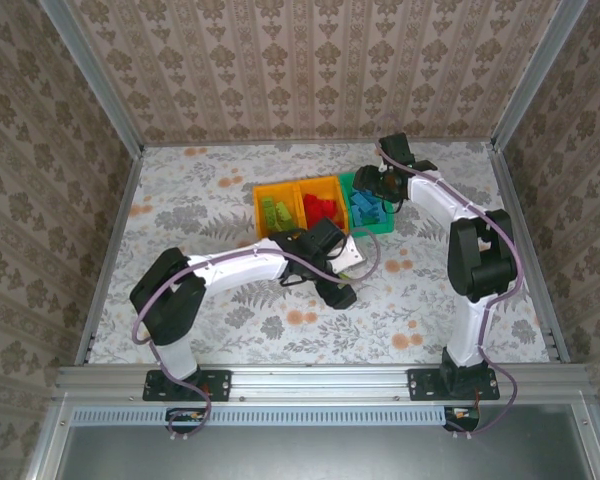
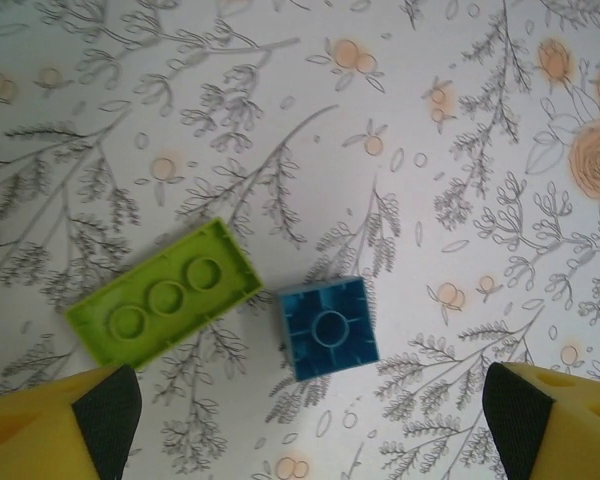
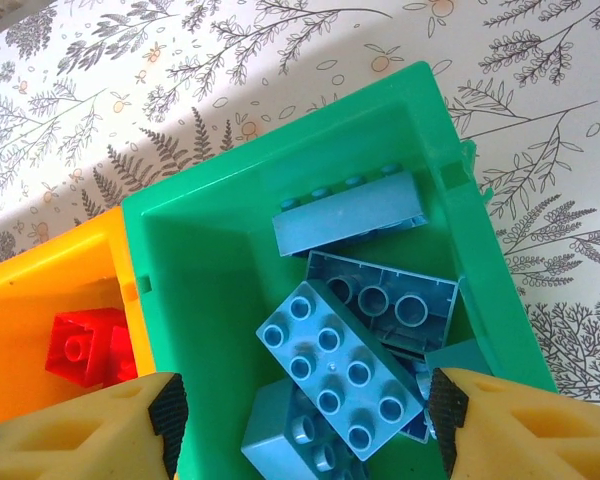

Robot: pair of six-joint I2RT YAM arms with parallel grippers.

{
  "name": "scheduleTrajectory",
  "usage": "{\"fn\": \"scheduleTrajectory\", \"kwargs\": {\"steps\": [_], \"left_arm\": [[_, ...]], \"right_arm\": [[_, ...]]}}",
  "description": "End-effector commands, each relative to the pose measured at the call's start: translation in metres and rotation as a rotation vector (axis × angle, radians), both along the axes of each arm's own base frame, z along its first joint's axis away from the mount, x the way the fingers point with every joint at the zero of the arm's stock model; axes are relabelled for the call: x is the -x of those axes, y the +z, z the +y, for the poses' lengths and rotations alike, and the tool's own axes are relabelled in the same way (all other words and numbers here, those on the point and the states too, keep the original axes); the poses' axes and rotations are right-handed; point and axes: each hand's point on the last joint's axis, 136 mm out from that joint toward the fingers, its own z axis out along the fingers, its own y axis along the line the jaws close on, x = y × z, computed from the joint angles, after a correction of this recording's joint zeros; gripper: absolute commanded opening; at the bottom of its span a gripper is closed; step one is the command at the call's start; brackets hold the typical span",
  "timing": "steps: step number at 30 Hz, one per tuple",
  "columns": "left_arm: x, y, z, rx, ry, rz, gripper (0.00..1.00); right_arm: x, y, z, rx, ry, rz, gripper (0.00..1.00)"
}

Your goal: Sort the legos into containers by color

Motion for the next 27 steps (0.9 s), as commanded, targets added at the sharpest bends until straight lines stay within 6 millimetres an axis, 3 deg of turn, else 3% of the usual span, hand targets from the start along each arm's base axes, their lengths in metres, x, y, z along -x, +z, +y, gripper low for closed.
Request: {"fn": "scheduleTrajectory", "kwargs": {"steps": [1, 12, 19, 27], "left_arm": [[0.011, -0.017, 0.004, -0.090, -0.032, 0.008, 0.90], [0.023, -0.047, -0.005, -0.200, -0.048, 0.014, 0.81], [0.024, -0.065, -0.005, -0.278, -0.052, 0.011, 0.75], [0.015, -0.070, -0.004, -0.314, -0.033, -0.025, 0.68]], "right_arm": [[0.007, 0.030, -0.001, -0.030, -0.006, -0.052, 0.69], [0.012, 0.068, -0.003, -0.052, -0.011, -0.136, 0.74], [0.020, 0.069, -0.011, -0.031, -0.023, -0.130, 0.74], [0.027, 0.068, -0.021, -0.022, -0.044, -0.129, 0.75]]}}
